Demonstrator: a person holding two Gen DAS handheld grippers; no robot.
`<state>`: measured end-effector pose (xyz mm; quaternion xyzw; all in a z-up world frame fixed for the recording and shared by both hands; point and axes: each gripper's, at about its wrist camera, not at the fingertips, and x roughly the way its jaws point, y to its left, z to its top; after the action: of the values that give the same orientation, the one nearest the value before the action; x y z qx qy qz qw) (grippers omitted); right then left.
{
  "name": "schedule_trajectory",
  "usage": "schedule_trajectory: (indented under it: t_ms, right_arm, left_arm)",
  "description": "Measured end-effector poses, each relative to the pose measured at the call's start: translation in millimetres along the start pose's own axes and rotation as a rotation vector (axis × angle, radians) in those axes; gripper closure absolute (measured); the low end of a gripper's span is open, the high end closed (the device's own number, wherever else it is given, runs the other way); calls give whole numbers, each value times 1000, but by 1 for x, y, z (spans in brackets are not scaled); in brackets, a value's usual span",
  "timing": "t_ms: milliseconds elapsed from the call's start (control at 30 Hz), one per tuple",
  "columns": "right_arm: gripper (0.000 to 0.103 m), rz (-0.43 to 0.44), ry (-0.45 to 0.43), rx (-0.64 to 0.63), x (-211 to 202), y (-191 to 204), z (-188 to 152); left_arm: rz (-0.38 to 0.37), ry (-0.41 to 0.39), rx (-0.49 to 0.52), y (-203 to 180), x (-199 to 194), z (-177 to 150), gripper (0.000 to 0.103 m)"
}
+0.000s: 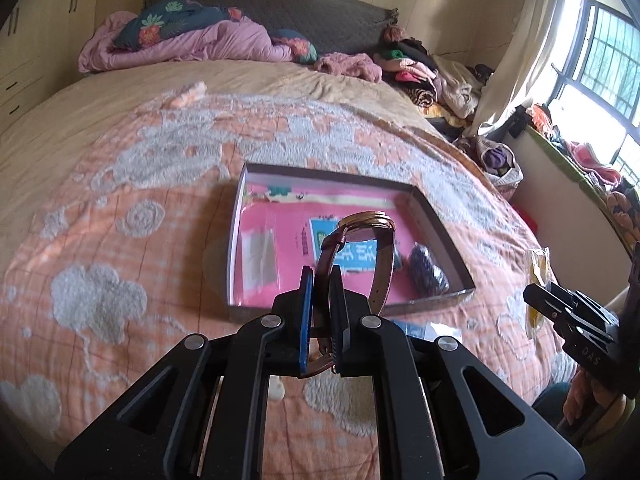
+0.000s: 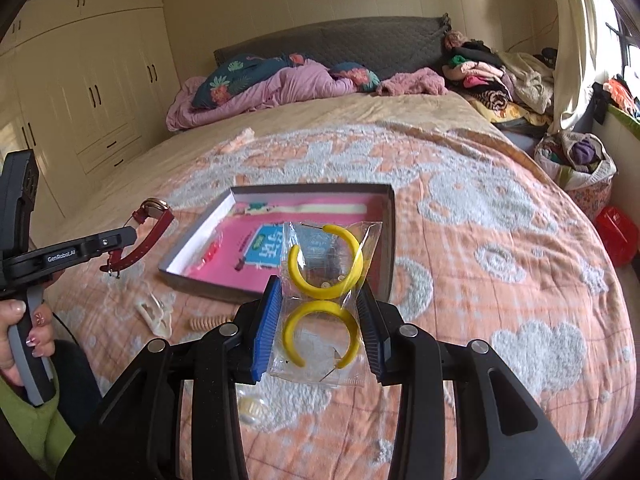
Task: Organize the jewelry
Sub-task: 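Lower the strap and earring bag into the grey box and open both tools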
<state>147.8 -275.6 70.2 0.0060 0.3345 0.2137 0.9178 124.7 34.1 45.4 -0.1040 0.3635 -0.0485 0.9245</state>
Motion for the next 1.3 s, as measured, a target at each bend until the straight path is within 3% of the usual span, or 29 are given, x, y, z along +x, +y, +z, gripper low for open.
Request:
schedule_trajectory:
  t_ms: [633, 1300]
  right_arm:
    - [67, -48, -106, -22, -5, -3, 55]
    - [67, -107, -49, -22, 43, -21, 70]
  left_arm:
    - [-42, -55, 33, -19, 11, 45, 101]
    - [-51, 5, 70, -31, 56, 49, 100]
